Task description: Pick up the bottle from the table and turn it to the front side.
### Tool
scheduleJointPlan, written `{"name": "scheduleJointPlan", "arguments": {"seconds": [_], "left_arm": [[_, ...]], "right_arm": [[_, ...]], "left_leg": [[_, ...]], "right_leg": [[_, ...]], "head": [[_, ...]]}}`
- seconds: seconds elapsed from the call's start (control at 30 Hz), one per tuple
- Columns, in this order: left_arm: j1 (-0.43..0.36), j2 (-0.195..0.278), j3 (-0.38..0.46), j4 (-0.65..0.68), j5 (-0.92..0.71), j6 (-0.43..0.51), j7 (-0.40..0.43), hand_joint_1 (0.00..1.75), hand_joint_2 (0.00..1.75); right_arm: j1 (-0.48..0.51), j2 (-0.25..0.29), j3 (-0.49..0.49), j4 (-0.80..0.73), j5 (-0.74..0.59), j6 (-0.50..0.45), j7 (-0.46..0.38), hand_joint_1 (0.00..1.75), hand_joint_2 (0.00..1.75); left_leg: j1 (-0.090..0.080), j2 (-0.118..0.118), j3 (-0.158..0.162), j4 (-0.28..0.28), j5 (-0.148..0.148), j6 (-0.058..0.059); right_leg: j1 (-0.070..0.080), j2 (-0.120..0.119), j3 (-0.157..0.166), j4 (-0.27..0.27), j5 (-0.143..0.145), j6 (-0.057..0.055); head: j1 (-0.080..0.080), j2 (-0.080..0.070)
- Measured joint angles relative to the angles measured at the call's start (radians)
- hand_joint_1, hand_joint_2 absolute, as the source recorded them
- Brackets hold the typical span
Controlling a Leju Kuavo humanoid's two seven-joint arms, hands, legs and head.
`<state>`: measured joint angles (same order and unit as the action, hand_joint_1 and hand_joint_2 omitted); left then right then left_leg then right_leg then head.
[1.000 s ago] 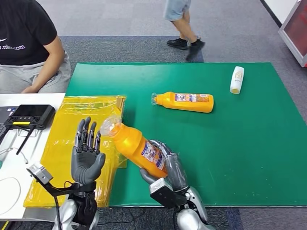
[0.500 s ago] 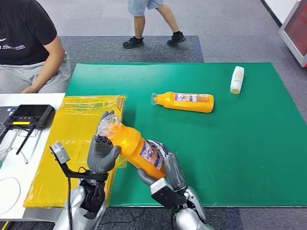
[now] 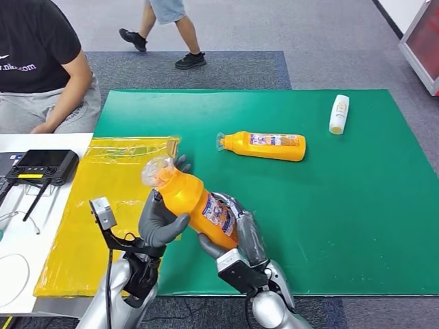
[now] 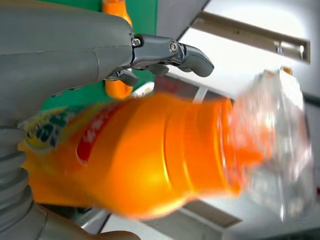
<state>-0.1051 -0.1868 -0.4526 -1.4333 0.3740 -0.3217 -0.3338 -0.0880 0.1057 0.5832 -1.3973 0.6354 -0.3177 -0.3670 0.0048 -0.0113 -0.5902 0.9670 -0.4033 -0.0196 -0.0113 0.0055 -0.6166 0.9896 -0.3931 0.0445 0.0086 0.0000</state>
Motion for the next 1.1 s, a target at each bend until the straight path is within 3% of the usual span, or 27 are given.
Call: {"name": "scheduleJointPlan", "arguments": {"seconds": [0.57,0.7,0.77,0.83,0.87,0.97,1.0,1.1], "left_arm": [[-0.063,0.032,-0.059,0.031,-0.039,-0.015,-0.001,0.03,1.75],[-0.076,0.037,-0.066,0.040,-0.053,-0.017,0.004,1.75,1.75],[-0.088,0.038,-0.069,0.048,-0.061,-0.017,0.010,1.75,1.75],[-0.099,0.038,-0.070,0.061,-0.063,-0.016,0.018,1.75,1.75],[-0.105,0.038,-0.070,0.068,-0.065,-0.013,0.023,1.75,1.75],[-0.123,0.038,-0.069,0.090,-0.087,0.014,0.036,1.75,1.75],[-0.131,0.038,-0.069,0.097,-0.098,0.027,0.038,1.75,1.75],[-0.149,0.039,-0.069,0.124,-0.125,0.061,0.047,1.75,1.75]], "right_arm": [[-0.015,0.000,-0.007,0.018,-0.006,-0.009,-0.009,1.75,1.75],[-0.015,0.000,-0.008,0.021,-0.008,-0.009,-0.010,1.75,1.75],[-0.016,0.000,-0.008,0.023,-0.010,-0.009,-0.013,1.68,1.75],[-0.017,0.000,-0.008,0.024,-0.013,-0.010,-0.015,1.47,1.75],[-0.017,0.000,-0.008,0.024,-0.014,-0.011,-0.015,1.24,1.75],[-0.016,0.000,-0.008,0.024,-0.019,-0.013,-0.014,0.34,1.75],[-0.015,0.000,-0.008,0.024,-0.022,-0.013,-0.012,0.18,1.75],[-0.016,0.000,-0.007,0.020,-0.029,-0.014,-0.009,0.03,1.75]], "left_leg": [[0.000,0.000,0.000,0.000,0.000,0.000],[0.000,0.000,0.000,0.000,0.000,0.000],[0.000,0.000,0.000,0.000,0.000,0.000],[0.000,0.000,0.000,0.000,0.000,0.000],[0.000,0.000,0.000,0.000,0.000,0.000],[0.000,0.000,0.000,0.000,0.000,0.000],[0.000,0.000,0.000,0.000,0.000,0.000],[0.000,0.000,0.000,0.000,0.000,0.000]], "right_leg": [[0.000,0.000,0.000,0.000,0.000,0.000],[0.000,0.000,0.000,0.000,0.000,0.000],[0.000,0.000,0.000,0.000,0.000,0.000],[0.000,0.000,0.000,0.000,0.000,0.000],[0.000,0.000,0.000,0.000,0.000,0.000],[0.000,0.000,0.000,0.000,0.000,0.000],[0.000,0.000,0.000,0.000,0.000,0.000],[0.000,0.000,0.000,0.000,0.000,0.000]], "head": [[0.000,0.000],[0.000,0.000],[0.000,0.000],[0.000,0.000],[0.000,0.000],[0.000,0.000],[0.000,0.000],[0.000,0.000]]}}
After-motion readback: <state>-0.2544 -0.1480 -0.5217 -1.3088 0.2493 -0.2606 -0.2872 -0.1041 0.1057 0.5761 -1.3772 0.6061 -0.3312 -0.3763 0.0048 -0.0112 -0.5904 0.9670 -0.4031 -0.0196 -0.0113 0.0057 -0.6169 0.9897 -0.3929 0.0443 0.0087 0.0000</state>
